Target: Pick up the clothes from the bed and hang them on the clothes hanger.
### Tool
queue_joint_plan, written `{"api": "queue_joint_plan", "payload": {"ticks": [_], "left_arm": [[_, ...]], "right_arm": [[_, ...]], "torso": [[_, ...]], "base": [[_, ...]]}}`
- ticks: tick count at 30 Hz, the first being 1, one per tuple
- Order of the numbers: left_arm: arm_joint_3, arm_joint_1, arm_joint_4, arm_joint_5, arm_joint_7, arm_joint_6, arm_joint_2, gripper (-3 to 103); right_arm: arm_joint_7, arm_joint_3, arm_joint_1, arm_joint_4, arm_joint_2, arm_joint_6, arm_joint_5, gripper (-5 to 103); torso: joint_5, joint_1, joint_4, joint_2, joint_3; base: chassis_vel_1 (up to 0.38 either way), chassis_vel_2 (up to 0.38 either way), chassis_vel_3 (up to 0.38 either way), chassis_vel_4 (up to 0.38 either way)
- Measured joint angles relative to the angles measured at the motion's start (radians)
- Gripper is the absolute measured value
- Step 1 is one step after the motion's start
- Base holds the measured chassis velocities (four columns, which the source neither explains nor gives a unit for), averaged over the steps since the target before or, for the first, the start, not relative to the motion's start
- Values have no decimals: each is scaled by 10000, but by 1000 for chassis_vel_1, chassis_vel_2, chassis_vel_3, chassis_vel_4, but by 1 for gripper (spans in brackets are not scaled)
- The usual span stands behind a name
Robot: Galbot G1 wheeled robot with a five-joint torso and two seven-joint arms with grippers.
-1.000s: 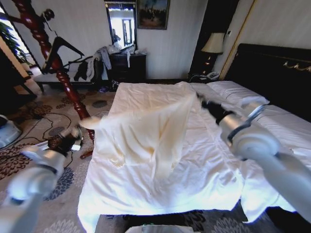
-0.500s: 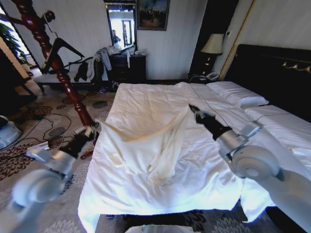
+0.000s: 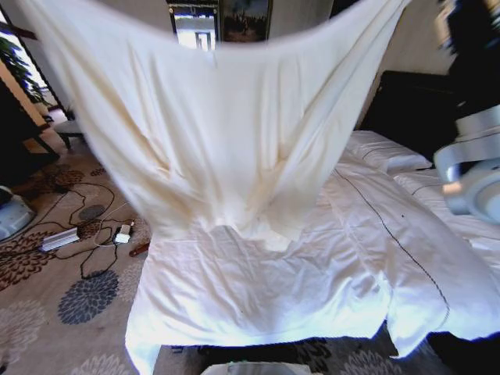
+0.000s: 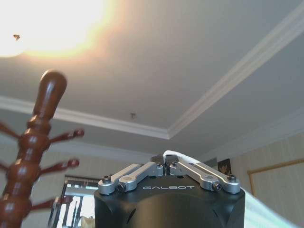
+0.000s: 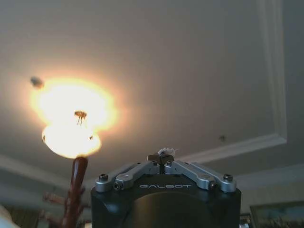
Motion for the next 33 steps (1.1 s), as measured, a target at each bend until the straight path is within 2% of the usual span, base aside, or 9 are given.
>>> {"api": "queue_joint_plan", "payload": {"ticks": [1, 4, 5, 10, 15, 21, 25, 27, 33], "left_arm": [[0, 0, 0, 0, 0, 0, 0, 0], [411, 1023, -817, 774, -32, 181, -1124, 0], [726, 1776, -1305, 1377, -36, 262, -1924, 0], [1221, 2542, -1598, 1962, -39, 366, -2711, 0], [1269, 2737, -1449, 1888, -153, 367, -2817, 0], [1198, 2746, -1501, 842, -488, 367, -3363, 0], [2021, 3060, -1451, 1476, -509, 439, -4075, 0], [3000, 3173, -1301, 2296, -393, 519, -4963, 0], [4368, 3280, -600, 3955, -269, 777, -6227, 0]], "right_arm": [[0, 0, 0, 0, 0, 0, 0, 0], [119, -522, -1732, 248, 485, -59, -1284, 0], [298, -910, -2805, 268, 941, -263, -1747, 0], [396, -1179, -3478, 33, 1354, -460, -1891, 0], [458, -1131, -3627, -77, 1314, -563, -2175, 0], [421, -1037, -3918, -99, 1555, -721, -2780, 0], [710, -1171, -4700, -76, 1771, -969, -3202, 0], [751, -1204, -5405, -166, 2030, -1032, -3862, 0], [1017, -1216, -5886, -243, 2359, -1083, -3943, 0]], "torso": [[0, 0, 0, 0, 0], [-5, -1, -8, -1, 1], [5, 2, -6, -5, 5], [1, -3, -4, -2, 0], [3, -1, -6, -2, 1], [6, -2, -1, 0, 0], [1, -2, -4, -1, 0], [3, -2, -7, 0, 0], [1, -1, -3, -1, 0]], "base": [[0, 0, 0, 0], [0, 0, 0, 0], [0, 0, 0, 0], [0, 0, 0, 0], [0, 0, 0, 0], [0, 0, 0, 0], [0, 0, 0, 0], [0, 0, 0, 0], [0, 0, 0, 0]]}}
